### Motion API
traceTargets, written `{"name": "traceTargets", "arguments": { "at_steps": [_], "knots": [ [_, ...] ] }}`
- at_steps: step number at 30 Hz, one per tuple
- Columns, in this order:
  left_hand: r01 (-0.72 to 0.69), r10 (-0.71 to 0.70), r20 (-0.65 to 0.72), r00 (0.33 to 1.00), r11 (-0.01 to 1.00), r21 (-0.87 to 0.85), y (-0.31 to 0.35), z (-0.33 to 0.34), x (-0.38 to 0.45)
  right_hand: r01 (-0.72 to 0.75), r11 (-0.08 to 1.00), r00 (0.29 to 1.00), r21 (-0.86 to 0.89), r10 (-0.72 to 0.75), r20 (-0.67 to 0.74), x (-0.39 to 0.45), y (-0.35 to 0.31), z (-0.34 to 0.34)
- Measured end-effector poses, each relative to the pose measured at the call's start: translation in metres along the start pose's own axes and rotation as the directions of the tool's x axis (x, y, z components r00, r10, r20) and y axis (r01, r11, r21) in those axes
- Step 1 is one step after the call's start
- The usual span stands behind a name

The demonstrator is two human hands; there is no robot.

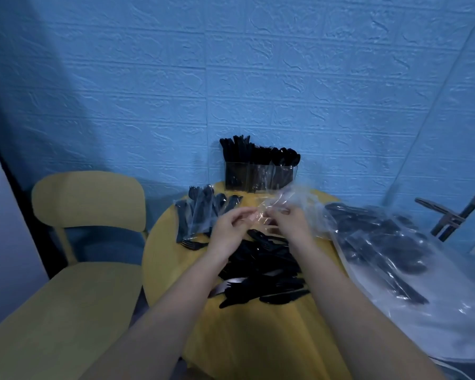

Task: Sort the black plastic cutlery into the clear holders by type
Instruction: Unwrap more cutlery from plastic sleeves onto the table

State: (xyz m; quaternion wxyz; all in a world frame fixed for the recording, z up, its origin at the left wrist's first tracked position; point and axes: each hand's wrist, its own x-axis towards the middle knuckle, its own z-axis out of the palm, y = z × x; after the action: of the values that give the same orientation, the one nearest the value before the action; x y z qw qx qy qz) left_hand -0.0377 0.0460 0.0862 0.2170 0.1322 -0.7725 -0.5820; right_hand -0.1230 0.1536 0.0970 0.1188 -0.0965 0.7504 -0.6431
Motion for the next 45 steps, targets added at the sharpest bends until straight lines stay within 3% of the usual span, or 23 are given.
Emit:
{"name": "traceTargets", "arguments": {
  "at_steps": [3, 7, 13, 15, 17, 20, 25, 29, 33, 37, 39, 42, 45],
  "knots": [
    [0.016, -0.006, -0.056, 0.998, 0.982, 0.187, -0.014, -0.030, 0.019, -0.002, 0.986, 0.999, -0.164, 0.008, 0.039, 0.032, -0.004, -0.006],
    [0.191, -0.108, -0.223, 0.969, 0.901, 0.390, -0.044, -0.081, 0.041, 0.031, 0.890, 0.999, -0.455, -0.032, 0.006, 0.070, -0.007, -0.011],
    [0.325, -0.261, -0.195, 0.945, 0.800, 0.505, -0.059, -0.096, 0.054, -0.018, 0.540, 1.000, -0.842, -0.004, -0.025, 0.092, 0.006, -0.012],
    [0.342, -0.278, -0.199, 0.940, 0.766, 0.544, -0.058, -0.094, 0.058, 0.000, 0.425, 0.996, -0.905, -0.077, -0.036, 0.094, 0.015, -0.013],
    [0.364, -0.306, -0.198, 0.931, 0.752, 0.549, -0.058, -0.092, 0.063, 0.044, 0.392, 0.979, -0.919, -0.198, -0.037, 0.093, 0.020, -0.013],
    [0.401, -0.345, -0.204, 0.916, 0.782, 0.477, -0.058, -0.094, 0.068, 0.151, 0.439, 0.938, -0.886, -0.347, -0.013, 0.085, 0.018, -0.012],
    [0.349, -0.251, -0.308, 0.918, 0.879, 0.325, -0.046, -0.096, 0.068, 0.344, 0.573, 0.894, -0.743, -0.443, 0.073, 0.064, 0.012, -0.001],
    [0.238, -0.230, -0.264, 0.937, 0.971, -0.003, -0.022, -0.086, 0.058, 0.443, 0.678, 0.890, -0.587, -0.409, 0.199, 0.042, 0.002, 0.016],
    [0.237, -0.264, -0.096, 0.960, 0.945, -0.226, 0.000, -0.061, 0.042, 0.400, 0.849, 0.901, -0.346, -0.295, 0.318, 0.016, -0.005, 0.035],
    [0.213, -0.229, -0.027, 0.973, 0.937, -0.276, 0.006, -0.043, 0.026, 0.356, 0.926, 0.918, -0.127, -0.321, 0.231, -0.003, -0.009, 0.031],
    [0.126, -0.159, -0.144, 0.977, 0.969, -0.211, 0.009, -0.041, 0.018, 0.367, 0.922, 0.920, -0.122, -0.340, 0.194, -0.008, -0.012, 0.020],
    [-0.110, 0.142, -0.307, 0.941, 0.987, 0.118, 0.020, -0.043, 0.003, 0.389, 0.897, 0.917, -0.209, -0.356, 0.181, -0.017, -0.014, 0.002],
    [-0.311, 0.416, -0.143, 0.898, 0.830, 0.463, 0.033, -0.045, -0.008, 0.421, 0.840, 0.904, -0.342, -0.362, 0.225, -0.027, -0.015, -0.015]
  ]
}}
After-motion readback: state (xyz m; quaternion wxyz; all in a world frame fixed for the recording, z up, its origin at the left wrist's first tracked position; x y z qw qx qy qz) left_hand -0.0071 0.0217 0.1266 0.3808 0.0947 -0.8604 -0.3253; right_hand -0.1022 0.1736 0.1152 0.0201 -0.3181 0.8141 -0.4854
